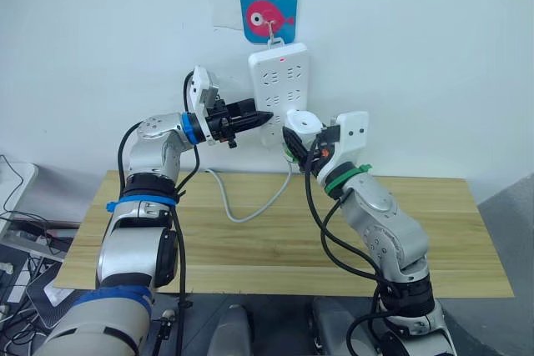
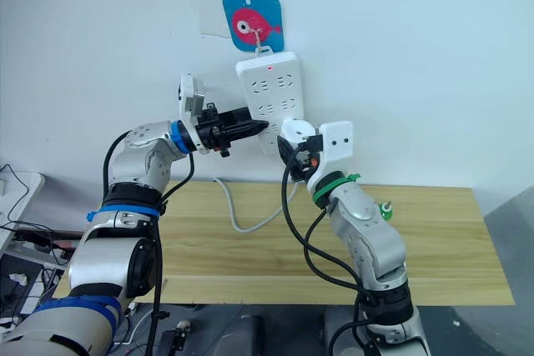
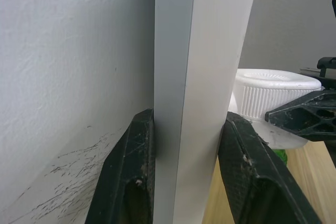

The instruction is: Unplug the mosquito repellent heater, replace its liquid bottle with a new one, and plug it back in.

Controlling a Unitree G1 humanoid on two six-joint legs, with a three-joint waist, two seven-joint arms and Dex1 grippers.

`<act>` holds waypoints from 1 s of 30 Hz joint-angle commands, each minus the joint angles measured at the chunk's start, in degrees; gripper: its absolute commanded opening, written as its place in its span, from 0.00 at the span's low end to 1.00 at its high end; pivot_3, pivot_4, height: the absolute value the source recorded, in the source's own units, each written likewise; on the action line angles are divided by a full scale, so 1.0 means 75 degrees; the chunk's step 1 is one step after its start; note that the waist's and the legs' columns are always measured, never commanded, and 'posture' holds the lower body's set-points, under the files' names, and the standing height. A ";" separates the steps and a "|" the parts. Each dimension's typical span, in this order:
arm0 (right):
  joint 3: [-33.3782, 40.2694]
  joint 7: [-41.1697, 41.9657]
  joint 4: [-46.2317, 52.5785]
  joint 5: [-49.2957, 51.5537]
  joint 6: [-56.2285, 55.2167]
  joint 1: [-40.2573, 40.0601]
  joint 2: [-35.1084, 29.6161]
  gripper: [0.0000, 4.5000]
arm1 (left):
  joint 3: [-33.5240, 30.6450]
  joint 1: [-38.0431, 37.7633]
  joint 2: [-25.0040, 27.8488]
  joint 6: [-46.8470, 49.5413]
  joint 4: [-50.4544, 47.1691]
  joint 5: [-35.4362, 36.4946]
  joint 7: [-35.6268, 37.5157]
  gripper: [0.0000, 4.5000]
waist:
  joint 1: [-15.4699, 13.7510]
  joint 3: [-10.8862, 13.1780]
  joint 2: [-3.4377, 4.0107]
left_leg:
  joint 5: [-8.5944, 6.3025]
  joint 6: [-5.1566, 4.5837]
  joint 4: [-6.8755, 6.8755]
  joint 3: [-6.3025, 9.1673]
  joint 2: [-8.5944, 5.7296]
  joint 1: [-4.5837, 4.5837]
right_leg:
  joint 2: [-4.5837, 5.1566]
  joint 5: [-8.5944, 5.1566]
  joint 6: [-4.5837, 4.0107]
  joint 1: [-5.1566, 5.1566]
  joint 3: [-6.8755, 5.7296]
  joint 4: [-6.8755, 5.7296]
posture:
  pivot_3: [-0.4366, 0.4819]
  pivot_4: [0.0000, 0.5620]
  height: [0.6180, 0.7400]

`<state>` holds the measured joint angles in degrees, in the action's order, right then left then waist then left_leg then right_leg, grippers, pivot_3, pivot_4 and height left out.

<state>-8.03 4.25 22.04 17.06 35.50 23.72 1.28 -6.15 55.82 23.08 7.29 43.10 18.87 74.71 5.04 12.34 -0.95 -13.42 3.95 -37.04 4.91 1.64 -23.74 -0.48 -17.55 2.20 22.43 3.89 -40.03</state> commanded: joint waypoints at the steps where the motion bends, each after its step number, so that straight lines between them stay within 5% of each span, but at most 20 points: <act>1: 0.0153 -0.0046 -0.0341 -0.0143 -0.0260 0.0393 0.0098 0.66 | 0.0090 -0.0007 -0.0179 0.0294 -0.0403 0.0311 0.0374 0.28 | 0.0003 0.0000 0.0000 | 0.0000 0.0000 0.0000 0.0000 0.0001 0.0001 | 0.0000 0.0000 0.0000 0.0000 0.0000 -0.0001 | 0.43 0.34 1.00; 30: 0.0134 0.0059 -0.0182 -0.0186 -0.0142 0.0421 -0.0088 0.66 | 0.0092 -0.0073 -0.0271 0.0217 -0.0423 0.0138 0.0256 0.28 | 0.0023 0.0000 0.0000 | 0.0006 0.0005 0.0001 -0.0006 0.0003 0.0016 | -0.0004 0.0001 -0.0001 0.0000 0.0008 -0.0022 | 0.42 0.31 1.00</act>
<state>-8.14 5.71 20.21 16.87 34.06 24.40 0.69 -7.12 54.69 22.87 8.48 41.17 18.58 73.93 5.21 12.34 -0.95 -13.37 3.99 -37.03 4.87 1.66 -23.63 -0.50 -17.54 2.19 22.43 3.95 -40.19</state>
